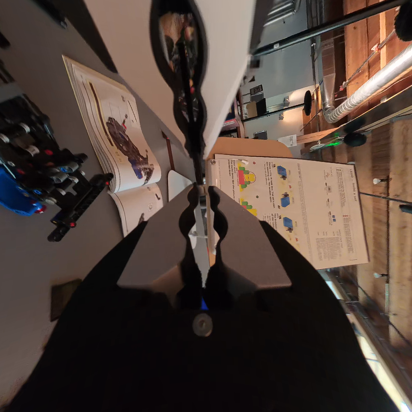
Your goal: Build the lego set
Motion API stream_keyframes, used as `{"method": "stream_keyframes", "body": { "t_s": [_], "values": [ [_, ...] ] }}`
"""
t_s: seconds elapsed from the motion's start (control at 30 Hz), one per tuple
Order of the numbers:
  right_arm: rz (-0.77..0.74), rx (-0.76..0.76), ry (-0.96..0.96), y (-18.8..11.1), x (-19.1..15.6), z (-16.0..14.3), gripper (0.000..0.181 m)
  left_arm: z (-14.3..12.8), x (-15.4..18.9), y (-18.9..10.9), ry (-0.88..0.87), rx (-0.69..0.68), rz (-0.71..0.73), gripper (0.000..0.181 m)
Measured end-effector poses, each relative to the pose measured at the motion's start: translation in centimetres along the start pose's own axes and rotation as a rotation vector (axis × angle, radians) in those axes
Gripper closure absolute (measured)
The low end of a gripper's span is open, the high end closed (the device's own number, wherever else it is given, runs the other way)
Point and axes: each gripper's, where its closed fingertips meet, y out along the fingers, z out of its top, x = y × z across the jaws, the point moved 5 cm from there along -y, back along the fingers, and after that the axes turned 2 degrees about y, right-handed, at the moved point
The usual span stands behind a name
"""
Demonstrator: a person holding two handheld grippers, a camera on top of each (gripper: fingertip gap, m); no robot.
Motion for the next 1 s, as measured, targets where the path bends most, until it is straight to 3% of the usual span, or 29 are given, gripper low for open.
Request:
{"method": "stream_keyframes", "body": {
  "t_s": [0.23, 0.7, 1.0],
  "values": [
    [-0.047, -0.022, -0.116, 0.9, -0.9, 0.8, 0.181, 1.0, 0.8, 0.3, 0.009, 0.013, -0.019, 0.179],
    [-0.112, -0.054, -0.140, 1.3, -0.6, 0.2, 0.170, -1.3, 0.3, 0.4, 0.022, -0.081, -0.030, 0.179],
    [-0.144, -0.070, -0.223, 1.5, -0.9, 0.2, 0.177, -1.2, 0.3, 0.5, 0.008, -0.083, -0.023, 0.180]
  ]
}}
